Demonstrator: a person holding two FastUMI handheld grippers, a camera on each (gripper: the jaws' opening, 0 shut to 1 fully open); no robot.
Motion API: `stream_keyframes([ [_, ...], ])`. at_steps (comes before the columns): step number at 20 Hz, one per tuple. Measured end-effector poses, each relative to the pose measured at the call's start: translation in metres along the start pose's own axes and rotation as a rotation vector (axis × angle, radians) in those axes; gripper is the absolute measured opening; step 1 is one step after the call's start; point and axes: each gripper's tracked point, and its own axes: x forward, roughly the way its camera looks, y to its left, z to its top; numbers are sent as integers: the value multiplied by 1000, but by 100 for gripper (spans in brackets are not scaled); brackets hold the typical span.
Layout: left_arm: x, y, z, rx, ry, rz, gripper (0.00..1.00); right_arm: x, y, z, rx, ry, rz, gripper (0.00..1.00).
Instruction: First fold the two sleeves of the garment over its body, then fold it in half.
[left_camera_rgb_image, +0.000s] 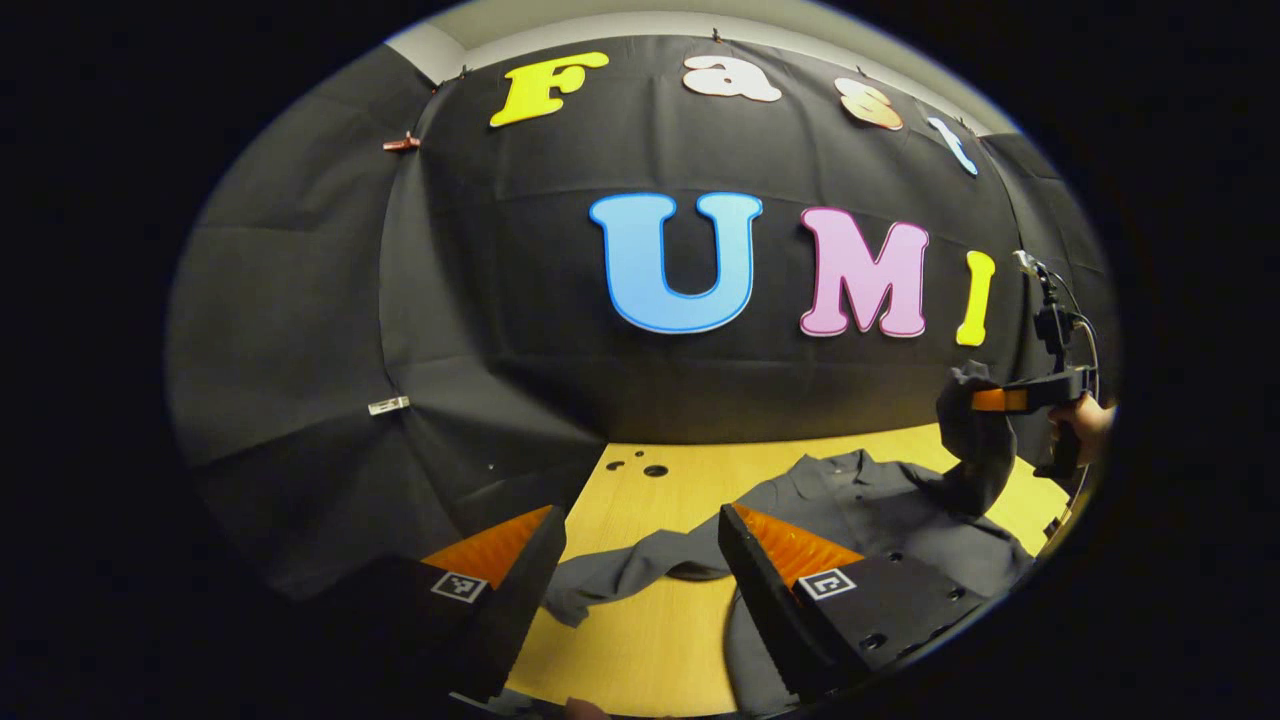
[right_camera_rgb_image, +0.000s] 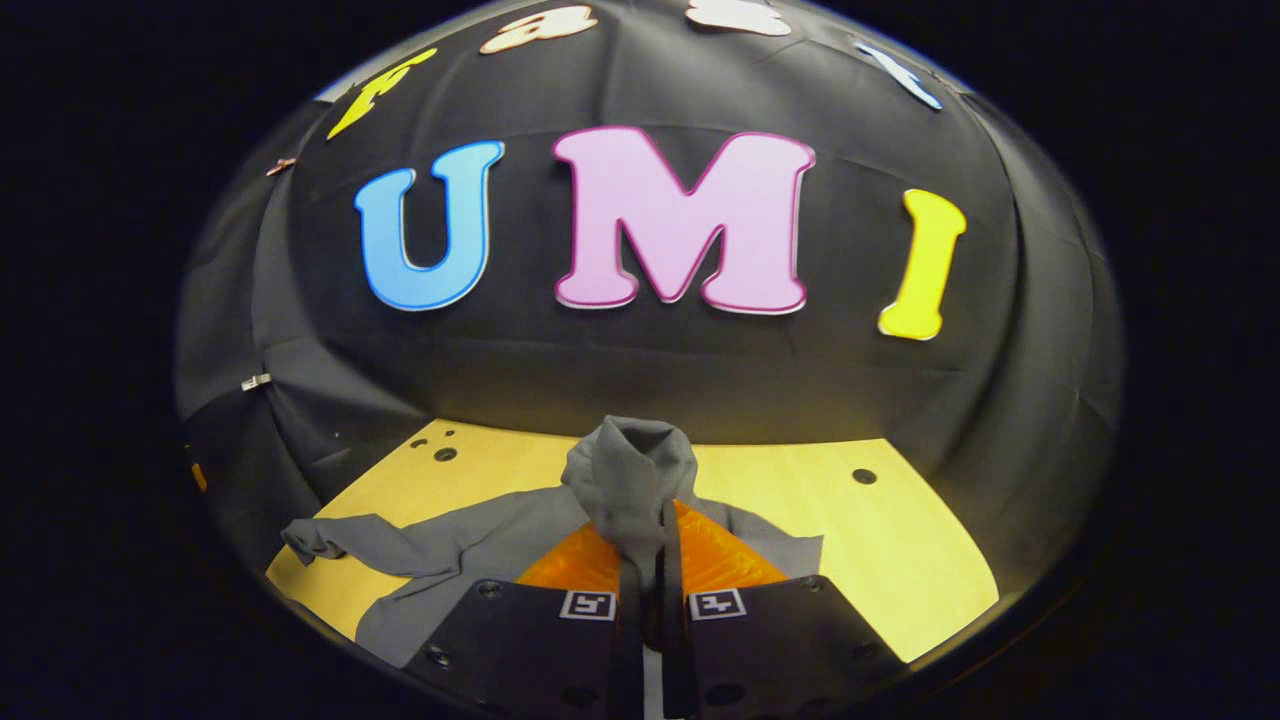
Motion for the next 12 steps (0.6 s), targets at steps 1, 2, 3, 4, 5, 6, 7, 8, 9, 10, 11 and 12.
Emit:
stream_keyframes([
  [1, 1, 9, -8, -4, 16, 8, 97, 6, 14, -7, -1, 15, 8, 12],
  [2, 3, 18, -16, -12, 31, 16, 97, 14, 25, -13, -2, 27, 9, 12],
  [3, 5, 26, -26, -21, 47, 26, 99, 22, 35, -21, -6, 41, 9, 12],
  [4, 6, 32, -32, -29, 60, 35, 97, 31, 43, -30, -10, 59, 9, 12],
  [5, 7, 39, -39, -36, 68, 42, 97, 38, 53, -41, -10, 81, 13, 12],
  [6, 7, 43, -43, -44, 73, 49, 97, 45, 63, -52, -6, 100, 20, 12],
  [7, 7, 47, -49, -50, 80, 52, 97, 53, 74, -64, -1, 122, 25, 12],
  [8, 7, 50, -53, -53, 86, 56, 97, 59, 83, -74, 4, 141, 30, 12],
  [9, 7, 52, -59, -54, 94, 56, 97, 64, 88, -85, 7, 163, 33, 12],
  [10, 7, 53, -62, -53, 102, 57, 97, 66, 93, -95, 4, 190, 33, 14],
  [11, 7, 55, -66, -50, 109, 56, 97, 72, 100, -109, 1, 218, 31, 14],
  [12, 8, 56, -66, -47, 111, 57, 97, 75, 107, -122, 1, 250, 41, 15],
])
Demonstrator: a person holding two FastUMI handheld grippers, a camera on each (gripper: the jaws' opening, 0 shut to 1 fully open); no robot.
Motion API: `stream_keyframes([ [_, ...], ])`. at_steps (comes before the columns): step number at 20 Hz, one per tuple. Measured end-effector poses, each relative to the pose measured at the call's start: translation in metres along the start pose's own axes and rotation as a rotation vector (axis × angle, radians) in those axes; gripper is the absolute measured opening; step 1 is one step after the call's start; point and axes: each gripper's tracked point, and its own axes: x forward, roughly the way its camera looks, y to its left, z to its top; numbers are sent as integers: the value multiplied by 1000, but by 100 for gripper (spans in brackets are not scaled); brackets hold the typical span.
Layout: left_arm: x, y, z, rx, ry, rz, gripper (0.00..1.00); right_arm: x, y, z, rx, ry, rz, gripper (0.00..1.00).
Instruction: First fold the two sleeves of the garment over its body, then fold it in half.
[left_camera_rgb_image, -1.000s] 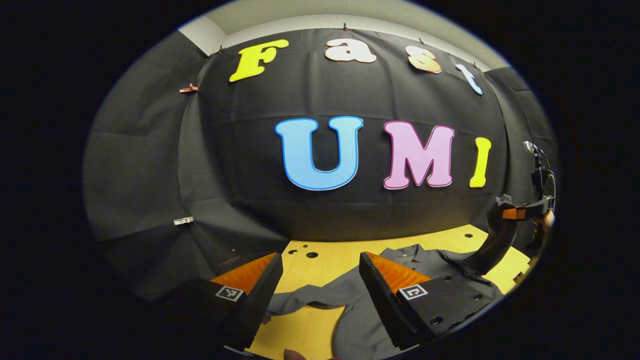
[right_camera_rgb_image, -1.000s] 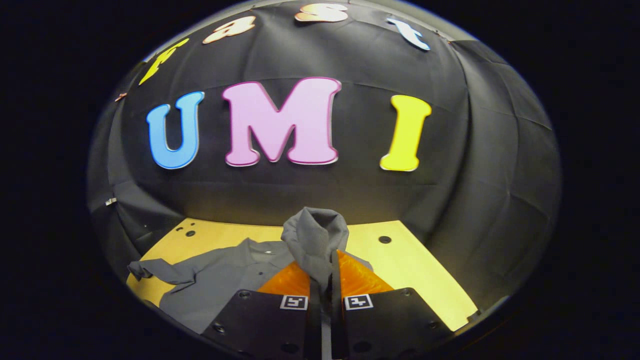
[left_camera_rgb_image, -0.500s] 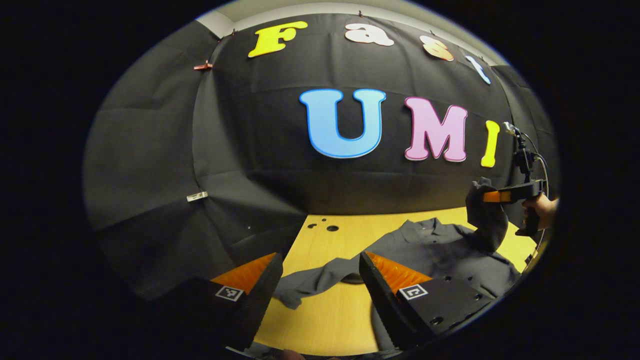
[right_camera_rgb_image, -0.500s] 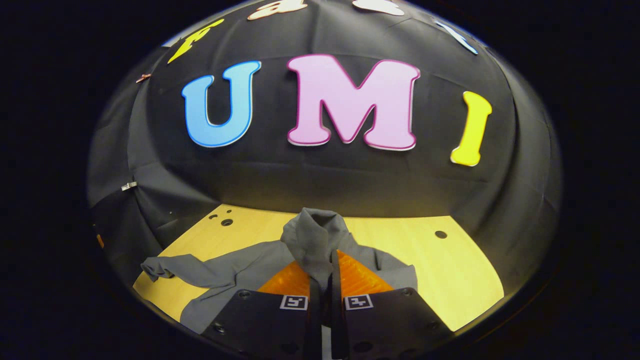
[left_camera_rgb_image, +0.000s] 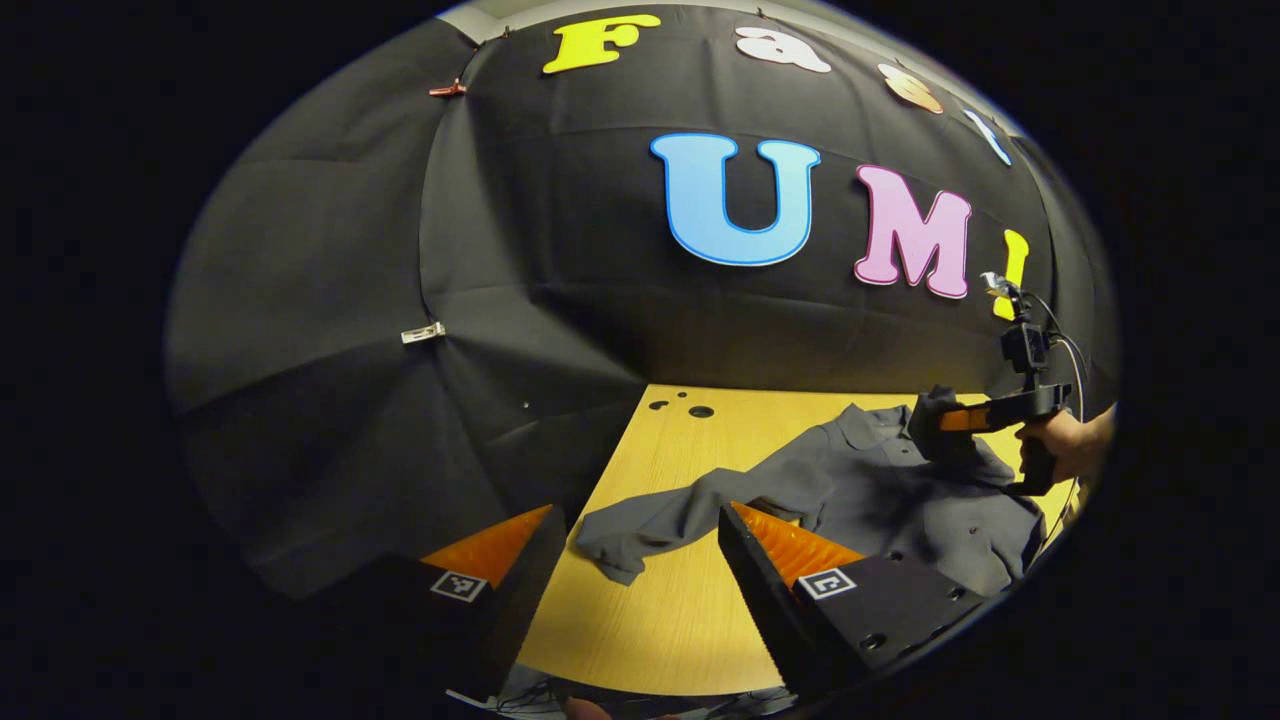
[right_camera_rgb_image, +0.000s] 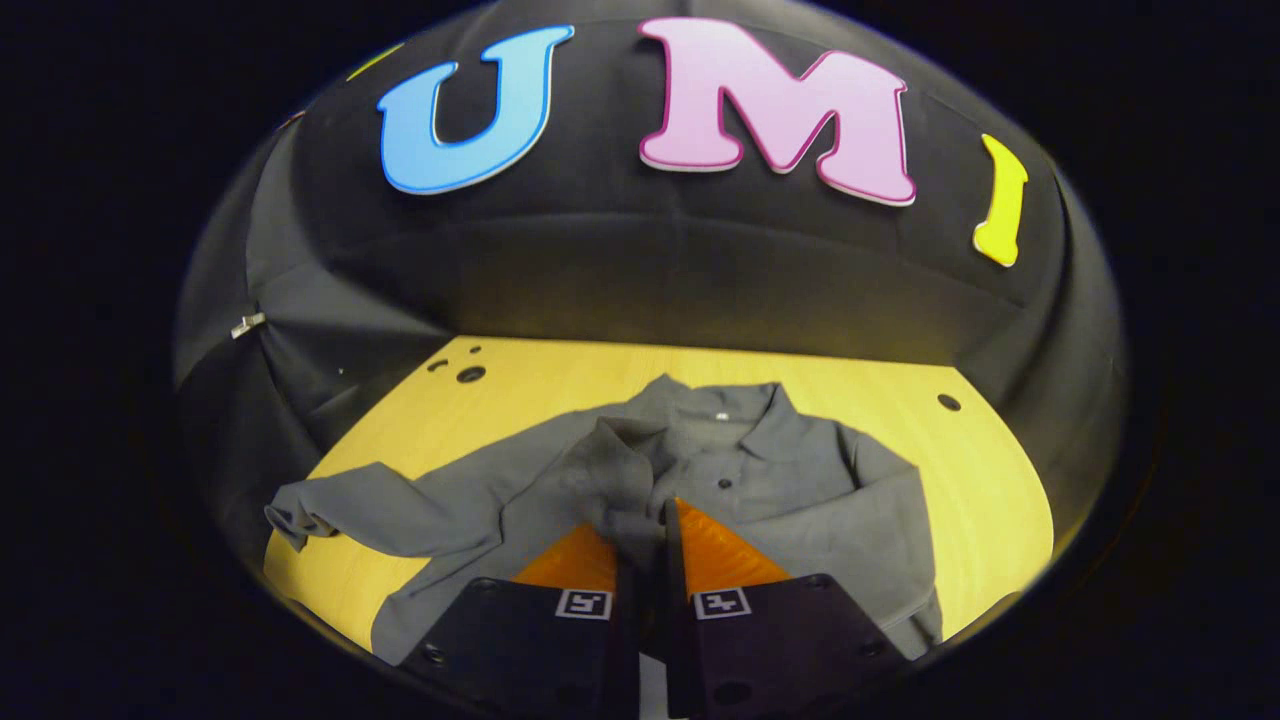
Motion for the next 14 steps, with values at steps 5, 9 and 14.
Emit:
stream_keyframes([
  [5, 5, 0, 0, -3, 9, -12, 97, 10, 30, -31, 20, 77, 73, 28],
  [9, 6, -5, -5, -8, 21, -18, 97, 8, 45, -48, 43, 120, 111, 45],
  [14, 15, -7, -14, -7, 41, -25, 97, 0, 73, -61, 48, 156, 219, 71],
])
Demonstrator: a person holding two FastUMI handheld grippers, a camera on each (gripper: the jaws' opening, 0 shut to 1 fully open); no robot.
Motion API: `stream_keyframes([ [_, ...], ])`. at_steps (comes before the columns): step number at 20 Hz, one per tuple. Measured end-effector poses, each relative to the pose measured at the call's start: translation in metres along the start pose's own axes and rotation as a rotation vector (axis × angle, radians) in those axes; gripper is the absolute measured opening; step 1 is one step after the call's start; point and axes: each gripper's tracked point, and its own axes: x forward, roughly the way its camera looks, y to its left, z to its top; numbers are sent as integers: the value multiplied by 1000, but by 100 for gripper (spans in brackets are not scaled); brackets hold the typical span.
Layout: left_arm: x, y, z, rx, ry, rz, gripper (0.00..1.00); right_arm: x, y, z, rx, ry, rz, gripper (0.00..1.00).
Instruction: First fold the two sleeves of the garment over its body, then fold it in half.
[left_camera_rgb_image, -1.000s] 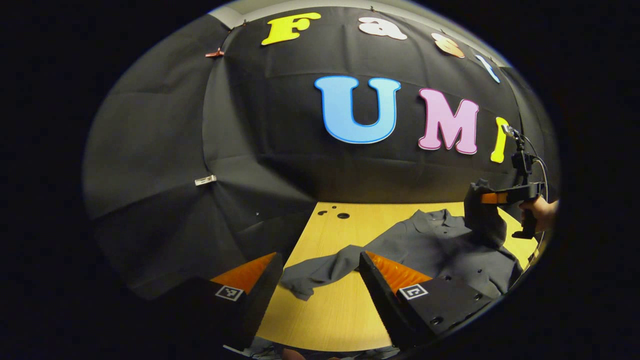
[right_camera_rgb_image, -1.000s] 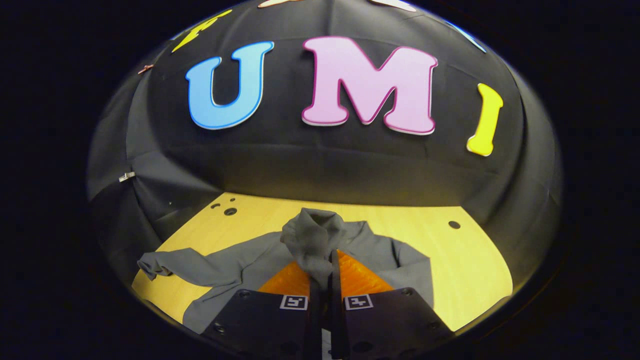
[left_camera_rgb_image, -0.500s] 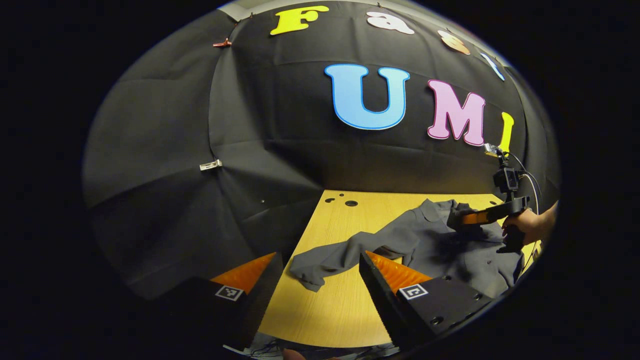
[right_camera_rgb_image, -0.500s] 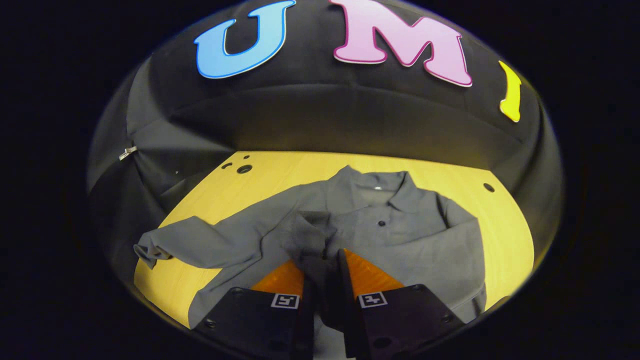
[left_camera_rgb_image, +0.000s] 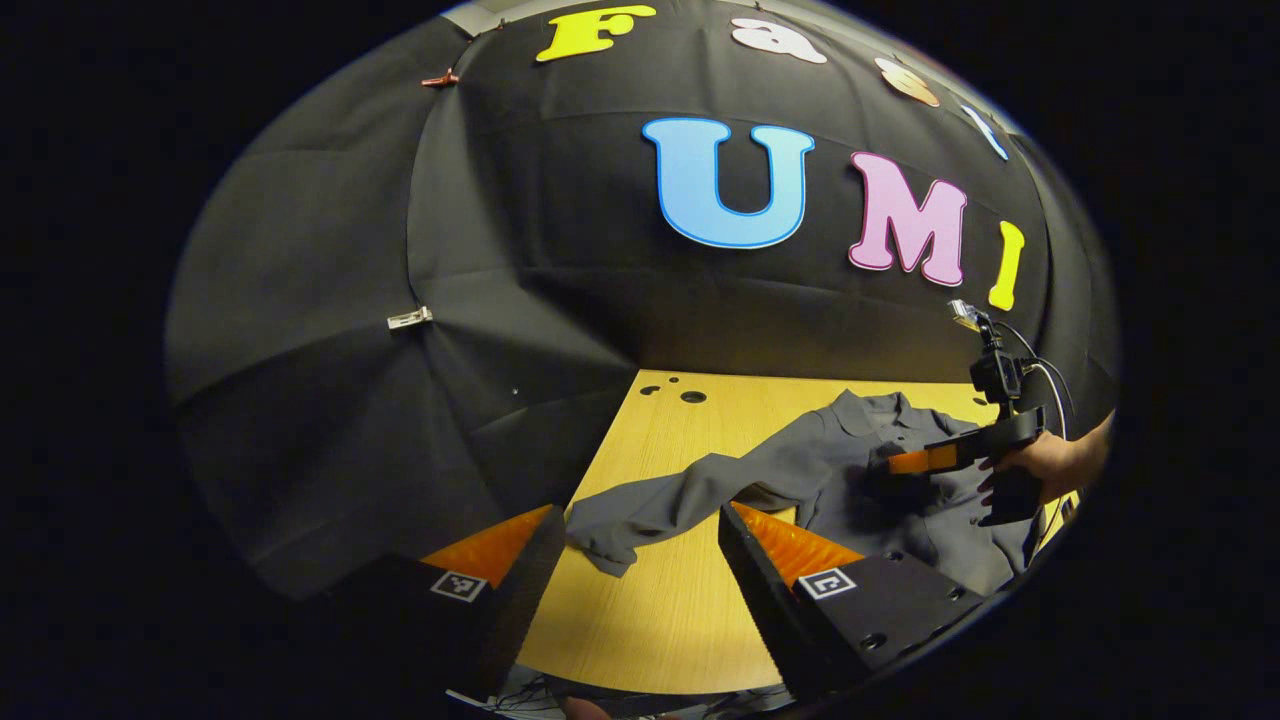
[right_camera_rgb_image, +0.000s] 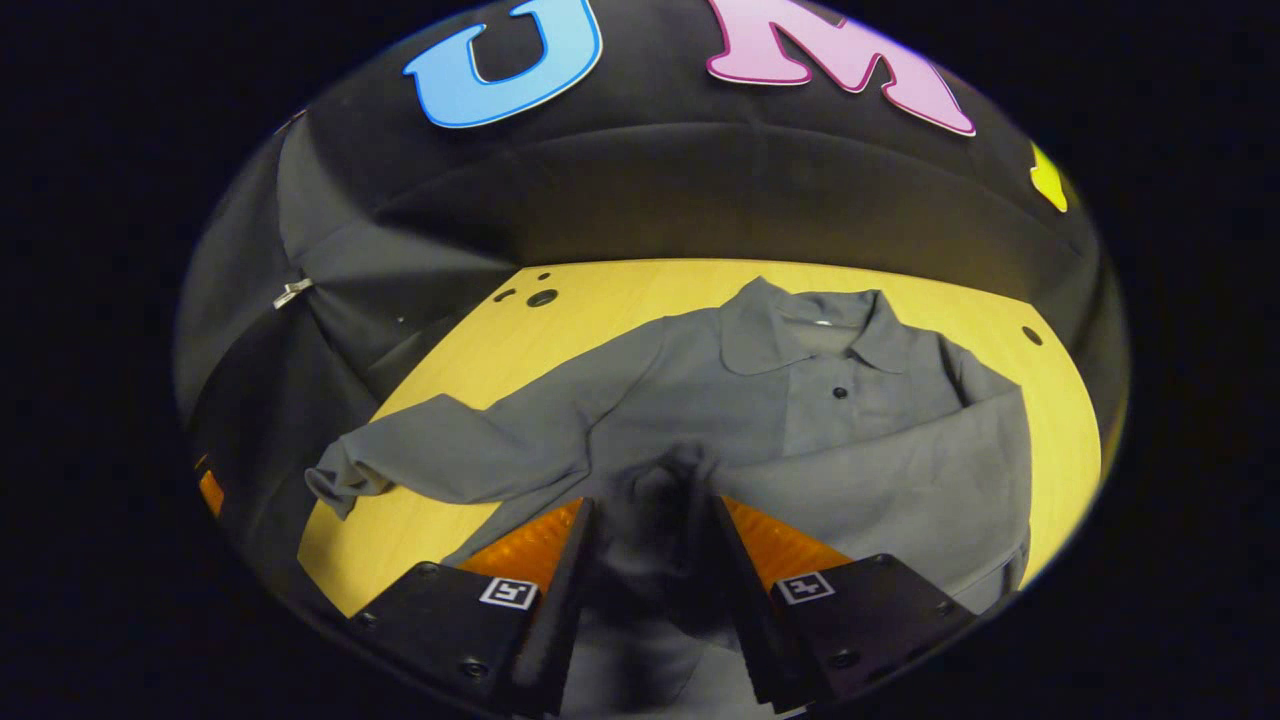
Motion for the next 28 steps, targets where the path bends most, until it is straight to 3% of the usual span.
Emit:
stream_keyframes([
  [3, 16, 1, -12, -41, 26, 3, 97, -15, 31, 1, 47, 0, 131, 83],
  [4, 23, 4, -15, -52, 35, 7, 97, -23, 34, 2, 40, -8, 145, 94],
  [7, 47, 11, -28, -90, 65, 19, 96, -54, 23, 8, 13, -45, 148, 95],
  [12, 90, 24, -57, -137, 139, 48, 97, -100, -26, 5, -26, -94, 48, 95],
  [18, 135, 32, -70, -226, 197, 30, 95, -147, -76, -18, 27, -100, -40, 95],
  [25, 167, 44, -110, -246, 313, 84, 93, -169, -110, -31, 67, -103, -111, 95],
  [28, 169, 49, -117, -186, 329, 88, 93, -174, -114, -30, 71, -110, -120, 95],
])
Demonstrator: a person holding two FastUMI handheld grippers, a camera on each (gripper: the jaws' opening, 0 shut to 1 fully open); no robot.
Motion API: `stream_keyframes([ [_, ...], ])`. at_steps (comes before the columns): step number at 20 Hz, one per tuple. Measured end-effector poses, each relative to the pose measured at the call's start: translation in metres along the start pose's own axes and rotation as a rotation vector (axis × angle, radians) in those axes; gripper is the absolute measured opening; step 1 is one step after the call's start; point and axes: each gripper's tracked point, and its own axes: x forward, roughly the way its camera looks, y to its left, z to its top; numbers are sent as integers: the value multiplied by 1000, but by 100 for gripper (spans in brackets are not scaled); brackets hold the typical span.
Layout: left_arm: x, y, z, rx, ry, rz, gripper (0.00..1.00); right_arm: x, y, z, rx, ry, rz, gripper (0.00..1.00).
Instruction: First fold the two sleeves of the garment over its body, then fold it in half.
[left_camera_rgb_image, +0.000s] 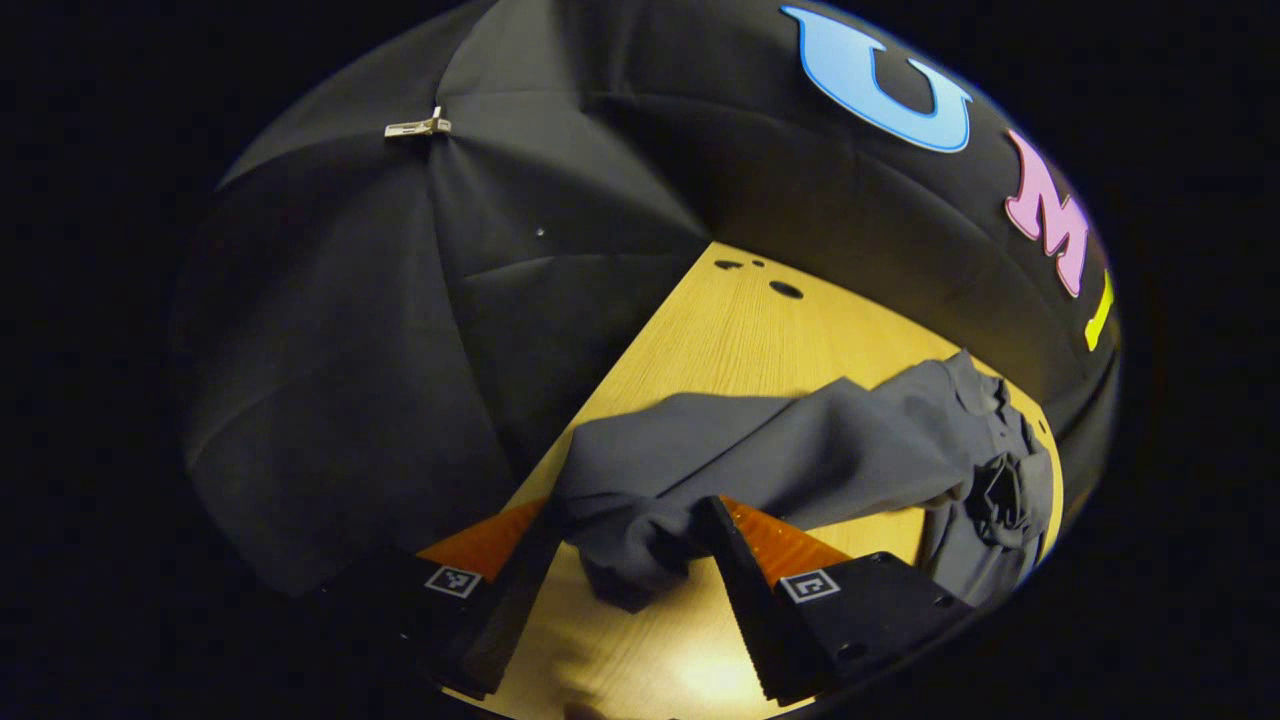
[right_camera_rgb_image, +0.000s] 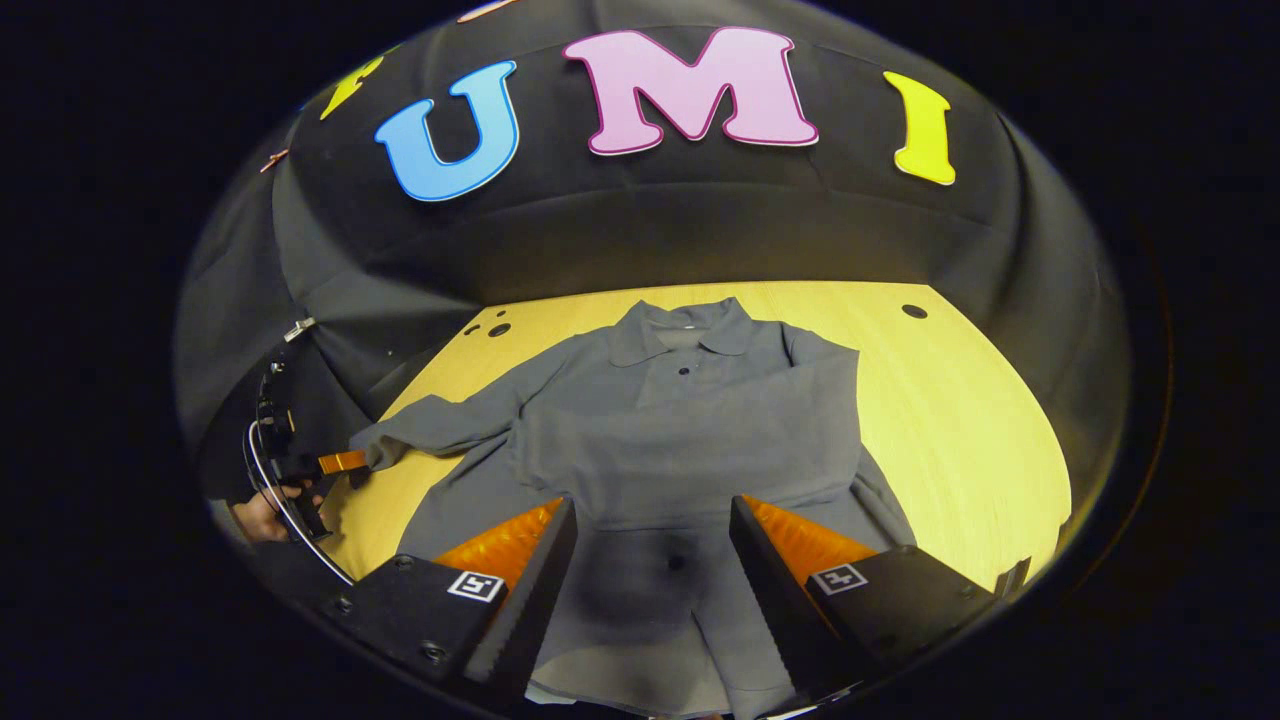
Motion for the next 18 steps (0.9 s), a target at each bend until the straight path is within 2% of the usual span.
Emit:
stream_keyframes([
  [3, 2, 3, -8, 117, 23, 38, 91, -4, -4, 1, -1, -1, -4, 95],
  [4, 3, -1, -7, 128, 11, 23, 89, -4, -5, 0, 0, -1, -5, 95],
  [6, 6, -7, -9, 122, 23, -6, 78, -7, -7, -2, 9, 0, -7, 95],
  [10, 0, -8, 2, 15, 19, -44, 17, -15, -20, -8, 5, 6, -17, 95],
  [12, -8, -6, 17, 5, -31, -30, 5, -19, -25, -9, 20, -1, -24, 95],
  [13, -14, -7, 23, 25, -62, -27, 8, -22, -31, -8, 30, -7, -28, 95],
  [17, -44, -26, 54, 104, -133, -37, 8, -31, -55, -1, 54, -30, -45, 95],
  [18, -53, -35, 64, 112, -157, -43, 12, -33, -61, 1, 61, -34, -47, 95],
])
